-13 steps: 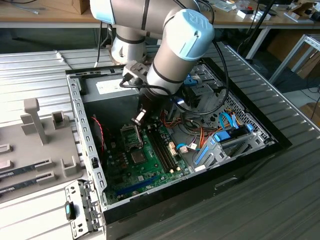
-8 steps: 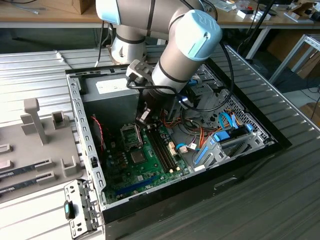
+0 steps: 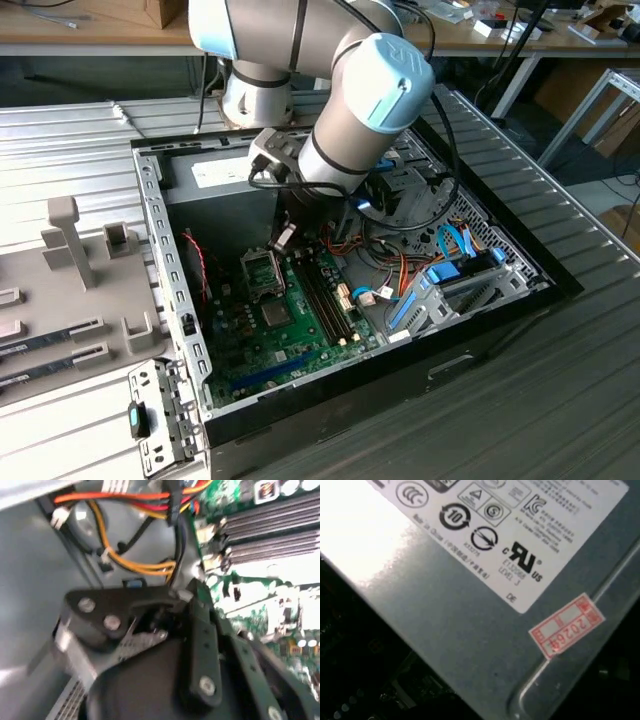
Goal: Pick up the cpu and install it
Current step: 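Close the cpu cover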
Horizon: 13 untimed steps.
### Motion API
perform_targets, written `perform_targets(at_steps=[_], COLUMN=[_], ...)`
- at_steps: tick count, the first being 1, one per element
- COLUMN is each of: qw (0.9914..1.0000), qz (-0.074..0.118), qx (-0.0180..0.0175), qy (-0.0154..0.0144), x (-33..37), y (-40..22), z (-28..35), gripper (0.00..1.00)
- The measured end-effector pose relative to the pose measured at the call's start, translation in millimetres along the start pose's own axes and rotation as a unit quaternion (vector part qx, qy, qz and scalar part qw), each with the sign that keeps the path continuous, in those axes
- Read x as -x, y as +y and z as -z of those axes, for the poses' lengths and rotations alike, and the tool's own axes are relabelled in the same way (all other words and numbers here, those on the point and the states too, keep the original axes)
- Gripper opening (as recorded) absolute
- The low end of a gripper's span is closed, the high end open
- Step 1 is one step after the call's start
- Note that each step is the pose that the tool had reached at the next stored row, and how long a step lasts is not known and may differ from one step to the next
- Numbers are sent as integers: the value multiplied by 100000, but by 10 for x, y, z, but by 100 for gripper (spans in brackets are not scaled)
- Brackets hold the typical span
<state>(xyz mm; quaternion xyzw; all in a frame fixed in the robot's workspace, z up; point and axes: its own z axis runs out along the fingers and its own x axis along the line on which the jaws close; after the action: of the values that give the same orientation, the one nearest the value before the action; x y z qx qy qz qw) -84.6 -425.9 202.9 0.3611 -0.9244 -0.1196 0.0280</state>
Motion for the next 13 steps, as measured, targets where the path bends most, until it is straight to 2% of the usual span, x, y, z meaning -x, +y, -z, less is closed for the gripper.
perform_targets(at_steps=[2,8,13], qw=[100000,99997,99991], qz=[21,84,169], qx=[225,576,1018], qy=[-153,-471,-873], x=[-32,-93,-120], y=[10,-52,-69], z=[-1,18,61], gripper=[11,11,11])
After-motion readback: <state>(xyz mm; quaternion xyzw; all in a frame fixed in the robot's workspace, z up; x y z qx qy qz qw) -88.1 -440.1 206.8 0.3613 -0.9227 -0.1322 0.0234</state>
